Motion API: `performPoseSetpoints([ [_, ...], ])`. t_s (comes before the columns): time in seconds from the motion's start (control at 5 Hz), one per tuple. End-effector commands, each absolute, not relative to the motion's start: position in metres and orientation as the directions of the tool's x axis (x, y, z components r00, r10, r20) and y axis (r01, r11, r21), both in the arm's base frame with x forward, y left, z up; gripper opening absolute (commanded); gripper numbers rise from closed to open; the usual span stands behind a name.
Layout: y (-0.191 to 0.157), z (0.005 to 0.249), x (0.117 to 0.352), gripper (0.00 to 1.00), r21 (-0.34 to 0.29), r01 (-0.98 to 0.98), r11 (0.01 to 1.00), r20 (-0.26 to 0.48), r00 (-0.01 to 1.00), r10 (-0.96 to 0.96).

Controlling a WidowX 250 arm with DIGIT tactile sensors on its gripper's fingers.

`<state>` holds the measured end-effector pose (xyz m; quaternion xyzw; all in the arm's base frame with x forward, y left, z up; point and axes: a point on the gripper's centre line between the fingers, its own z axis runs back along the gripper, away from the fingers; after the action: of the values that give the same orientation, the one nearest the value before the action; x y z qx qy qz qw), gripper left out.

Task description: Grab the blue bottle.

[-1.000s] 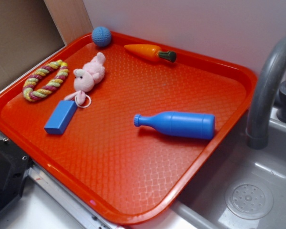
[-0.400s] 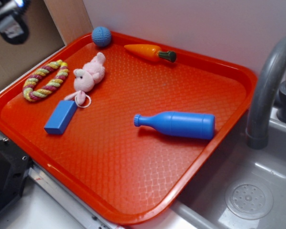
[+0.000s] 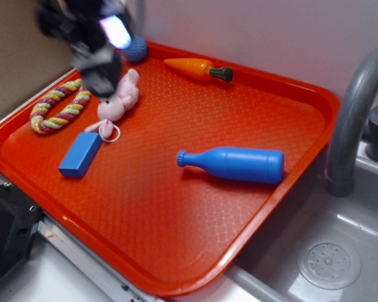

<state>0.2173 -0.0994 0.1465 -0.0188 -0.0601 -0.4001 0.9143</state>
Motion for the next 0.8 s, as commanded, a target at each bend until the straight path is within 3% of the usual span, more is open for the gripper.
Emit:
performPoseSetpoints([
  [0.0, -0.156, 0.104, 0.237, 1.00, 0.047, 0.805, 0.592, 0.049, 0.590, -0.806],
  [0.6, -0.185, 0.036, 0.245, 1.00, -0.038, 0.836, 0.547, -0.083, 0.543, -0.836],
])
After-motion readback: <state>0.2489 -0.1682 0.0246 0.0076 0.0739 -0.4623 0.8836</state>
